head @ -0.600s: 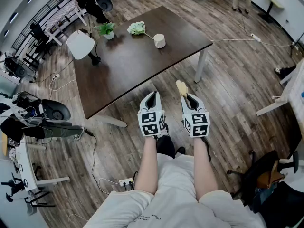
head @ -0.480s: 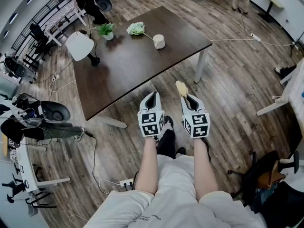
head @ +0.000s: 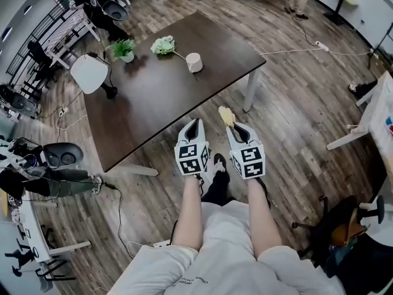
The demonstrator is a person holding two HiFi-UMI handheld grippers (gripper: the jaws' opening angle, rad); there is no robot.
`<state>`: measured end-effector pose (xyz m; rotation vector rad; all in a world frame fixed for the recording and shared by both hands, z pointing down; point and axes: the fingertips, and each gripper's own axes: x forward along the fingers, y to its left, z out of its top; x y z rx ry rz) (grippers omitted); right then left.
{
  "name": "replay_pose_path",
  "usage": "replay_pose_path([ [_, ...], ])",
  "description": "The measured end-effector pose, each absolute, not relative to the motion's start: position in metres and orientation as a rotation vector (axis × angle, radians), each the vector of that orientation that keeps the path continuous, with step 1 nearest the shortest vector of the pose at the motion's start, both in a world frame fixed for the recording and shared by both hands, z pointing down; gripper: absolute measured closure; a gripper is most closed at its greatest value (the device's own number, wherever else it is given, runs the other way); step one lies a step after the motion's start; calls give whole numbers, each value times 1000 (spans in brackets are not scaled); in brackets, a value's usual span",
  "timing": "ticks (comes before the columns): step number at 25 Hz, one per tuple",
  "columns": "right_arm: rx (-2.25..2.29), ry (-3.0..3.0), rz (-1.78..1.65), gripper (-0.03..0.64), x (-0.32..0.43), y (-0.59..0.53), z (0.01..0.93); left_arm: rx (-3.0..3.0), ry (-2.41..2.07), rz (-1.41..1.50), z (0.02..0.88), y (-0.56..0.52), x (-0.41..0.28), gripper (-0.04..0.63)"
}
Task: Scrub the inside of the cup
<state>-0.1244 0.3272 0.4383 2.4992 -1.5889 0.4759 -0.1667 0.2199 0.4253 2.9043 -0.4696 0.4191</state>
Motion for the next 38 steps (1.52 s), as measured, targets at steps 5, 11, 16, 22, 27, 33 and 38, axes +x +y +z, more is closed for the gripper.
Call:
replay_pose_path([
  [5,2526,-1626,555,535,-88,307,449,2860,-438,366,425,195,-130,595],
  [11,2498,-1622,591,532,-38,272,456,2904,-508,490,433,147,-87,595],
  [16,2480,-1598,594,532,12,249,449,2906,-498,471,421,116,-48,595],
  [22,2477,-1573,609,532,59,222,447,2903,-477,487,429,72,-12,595],
  [27,2437,-1570,589,532,95,189,456,2913,-452,465,432,38,26,595],
  [33,2479,-1593,579,532,123,161,453,2949,-455,486,433,16,50,595],
  [38,2466,-1613,633,532,117,143,468,2923,-540,481,435,-10,46,595],
])
